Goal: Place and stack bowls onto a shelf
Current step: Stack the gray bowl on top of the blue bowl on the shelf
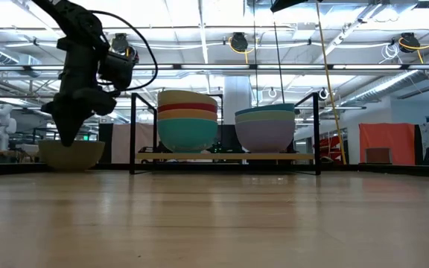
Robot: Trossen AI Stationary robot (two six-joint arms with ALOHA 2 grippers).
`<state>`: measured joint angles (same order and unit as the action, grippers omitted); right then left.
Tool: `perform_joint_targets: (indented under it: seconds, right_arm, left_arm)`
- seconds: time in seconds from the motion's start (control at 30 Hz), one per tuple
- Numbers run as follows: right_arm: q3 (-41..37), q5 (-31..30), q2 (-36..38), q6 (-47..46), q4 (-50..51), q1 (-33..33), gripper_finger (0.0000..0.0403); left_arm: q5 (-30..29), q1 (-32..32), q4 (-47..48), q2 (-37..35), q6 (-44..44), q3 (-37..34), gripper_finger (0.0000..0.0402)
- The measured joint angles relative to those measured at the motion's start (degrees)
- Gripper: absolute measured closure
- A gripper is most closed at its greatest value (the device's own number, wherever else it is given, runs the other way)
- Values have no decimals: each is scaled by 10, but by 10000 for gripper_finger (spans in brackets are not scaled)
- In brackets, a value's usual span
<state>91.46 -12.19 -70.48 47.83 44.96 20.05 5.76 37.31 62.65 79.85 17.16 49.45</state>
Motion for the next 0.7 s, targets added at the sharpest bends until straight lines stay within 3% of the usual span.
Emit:
perform_joint_targets:
  seconds: [0.5,0.7]
  right_arm:
    - [0,0,0,11,-5,0,403]
    - [0,0,0,40,-6,0,403]
  left_arm:
    - [-35,-23,-47,0,-3,0,270]
    - [-40,-28,-33,-1,-50,8,260]
